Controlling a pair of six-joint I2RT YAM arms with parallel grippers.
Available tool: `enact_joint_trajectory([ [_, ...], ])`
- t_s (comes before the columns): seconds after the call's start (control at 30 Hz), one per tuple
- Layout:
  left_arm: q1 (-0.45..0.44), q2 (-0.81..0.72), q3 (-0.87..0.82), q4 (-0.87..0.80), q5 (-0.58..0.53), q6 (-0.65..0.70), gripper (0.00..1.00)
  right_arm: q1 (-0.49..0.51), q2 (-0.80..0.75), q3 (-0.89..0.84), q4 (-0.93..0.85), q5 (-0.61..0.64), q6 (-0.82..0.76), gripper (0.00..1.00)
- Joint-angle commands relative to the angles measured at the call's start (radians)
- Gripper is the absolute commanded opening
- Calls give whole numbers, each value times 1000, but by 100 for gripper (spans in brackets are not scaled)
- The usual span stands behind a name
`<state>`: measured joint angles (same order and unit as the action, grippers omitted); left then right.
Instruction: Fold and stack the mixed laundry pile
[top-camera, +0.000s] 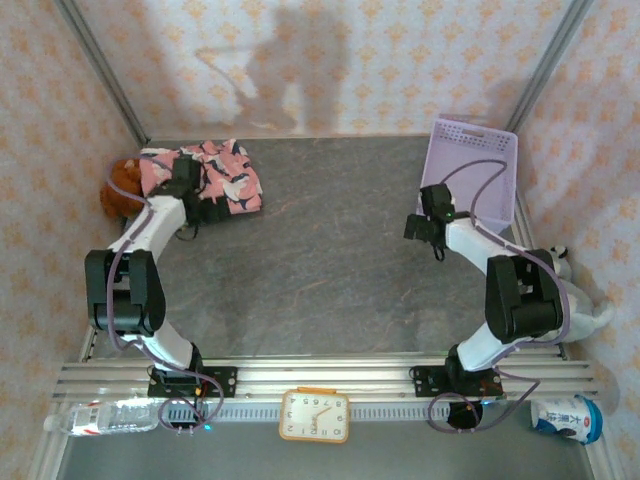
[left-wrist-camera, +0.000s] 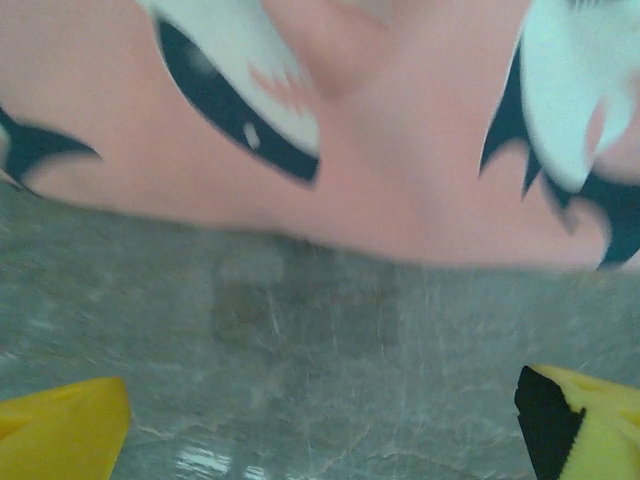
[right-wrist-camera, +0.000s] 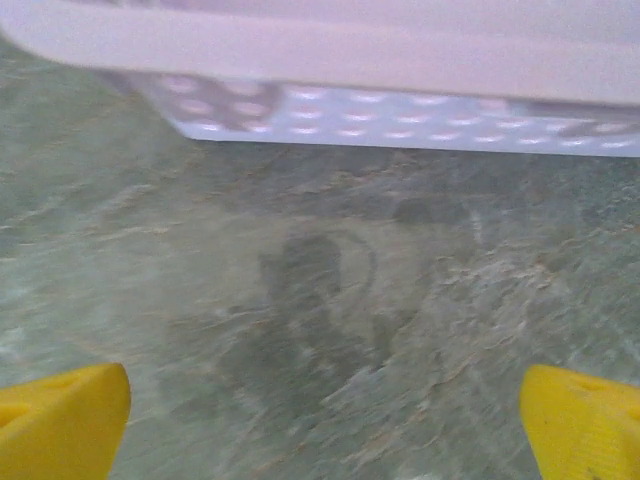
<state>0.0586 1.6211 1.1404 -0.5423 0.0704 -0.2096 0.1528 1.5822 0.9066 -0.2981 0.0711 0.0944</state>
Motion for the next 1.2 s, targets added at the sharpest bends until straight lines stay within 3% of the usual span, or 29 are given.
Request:
enact_joint_trajectory([
  [0.0, -13, -53, -167, 253, -102, -7, 99, -26, -24, -95, 312, 70, -152, 99],
  [0.17, -69, -121, -419, 740, -215, 109, 97, -52, 20, -197, 652, 136, -173, 100],
  [0.27, -99, -123, -497, 900, -301, 150, 97, -59, 16, -201, 648, 141, -158, 100],
  [0.43, -123, -155, -644, 1132, -352, 167, 99, -97, -82, -421, 937, 62, -137, 100],
  [0.5, -133, -149, -731, 1287, -359, 169, 100, -119, -43, -502, 1118, 1, -136, 99],
  [0.53, -134, -102, -772, 1440, -369, 184, 100, -120, -26, -510, 1182, 7, -133, 100],
  [0.6, -138, -139, -723, 1267, -370, 164, 100, -122, -61, -486, 1058, 2, -129, 99],
  [0.63, -137, -111, -748, 1377, -376, 184, 100, -122, -38, -503, 1138, 3, -133, 99],
  [0.7, -137, -135, -724, 1281, -372, 167, 100, -121, -65, -484, 1059, 3, -131, 99],
  [0.73, -138, -114, -742, 1359, -377, 181, 100, -122, -55, -497, 1100, 3, -134, 99],
  [0.77, -137, -125, -729, 1305, -376, 171, 100, -121, -54, -499, 1112, 3, -134, 99],
  [1.17, -137, -127, -731, 1312, -376, 173, 100, -121, -58, -484, 1075, -21, -143, 99],
])
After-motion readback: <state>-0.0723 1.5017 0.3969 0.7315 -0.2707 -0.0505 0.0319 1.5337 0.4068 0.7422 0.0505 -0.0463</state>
